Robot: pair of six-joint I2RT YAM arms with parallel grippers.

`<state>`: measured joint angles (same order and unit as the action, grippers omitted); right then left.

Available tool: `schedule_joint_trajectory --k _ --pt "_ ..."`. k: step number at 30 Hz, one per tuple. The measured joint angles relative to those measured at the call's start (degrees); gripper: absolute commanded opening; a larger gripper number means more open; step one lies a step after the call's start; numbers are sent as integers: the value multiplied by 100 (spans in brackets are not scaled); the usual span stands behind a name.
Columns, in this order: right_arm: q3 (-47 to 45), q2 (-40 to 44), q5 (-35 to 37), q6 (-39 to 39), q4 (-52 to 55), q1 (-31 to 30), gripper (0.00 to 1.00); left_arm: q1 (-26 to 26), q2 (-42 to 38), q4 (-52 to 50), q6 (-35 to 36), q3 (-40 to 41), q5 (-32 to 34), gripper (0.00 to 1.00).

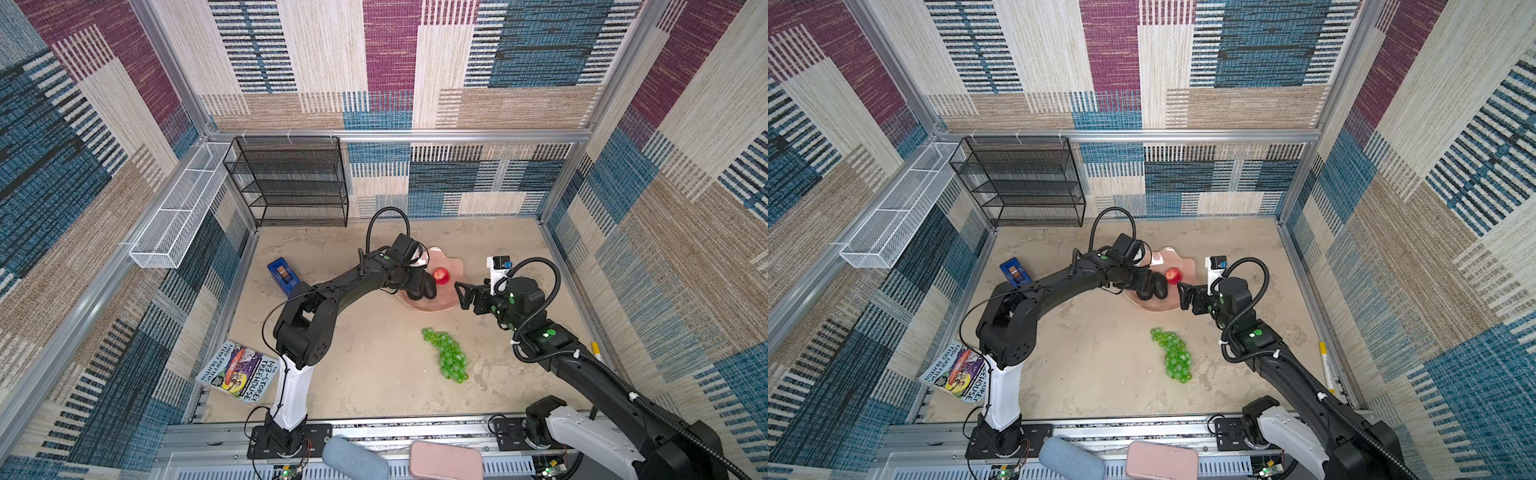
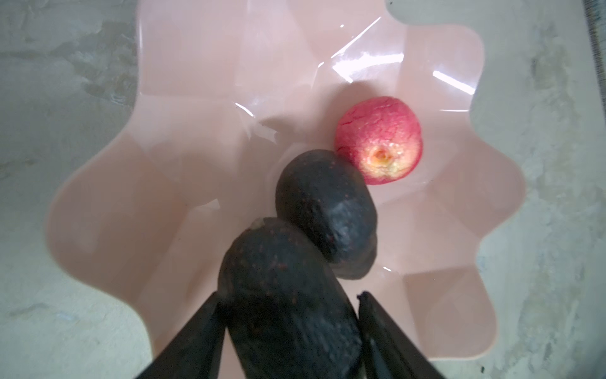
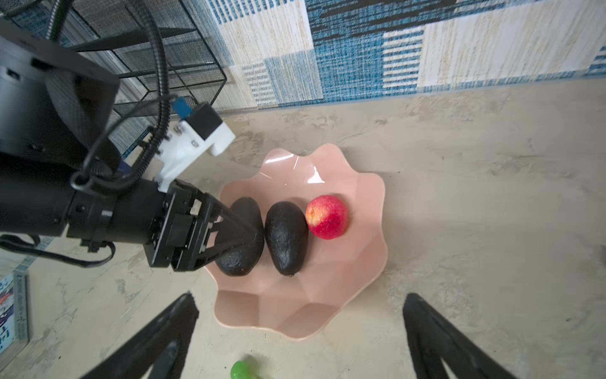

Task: Arrange fruit in a fruit bowl
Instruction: Place the fruit in the fruit bowl, then pick up the fruit from the bottom-center of the table.

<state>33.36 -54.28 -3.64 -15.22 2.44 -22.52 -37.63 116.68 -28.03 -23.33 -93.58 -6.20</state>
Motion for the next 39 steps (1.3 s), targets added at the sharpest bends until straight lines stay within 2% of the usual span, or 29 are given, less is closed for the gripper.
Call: schedule_joint_trajectory --k 7,15,29,33,39 --pt "-444 483 -538 -267 275 -144 100 11 -518 181 -55 238 -15 79" --pt "-745 623 -616 -804 647 -1150 99 90 -1738 758 -70 1025 197 81" --pt "-1091 -334 549 -2120 1143 -2824 97 332 -4651 1593 76 3272 1727 89" --pt "-1091 -785 822 -2330 986 -3049 97 374 -5198 1626 87 3703 2079 90" --pt "-1008 -1296 1185 -2413 723 -3213 91 415 -5606 1615 74 4138 2393 91"
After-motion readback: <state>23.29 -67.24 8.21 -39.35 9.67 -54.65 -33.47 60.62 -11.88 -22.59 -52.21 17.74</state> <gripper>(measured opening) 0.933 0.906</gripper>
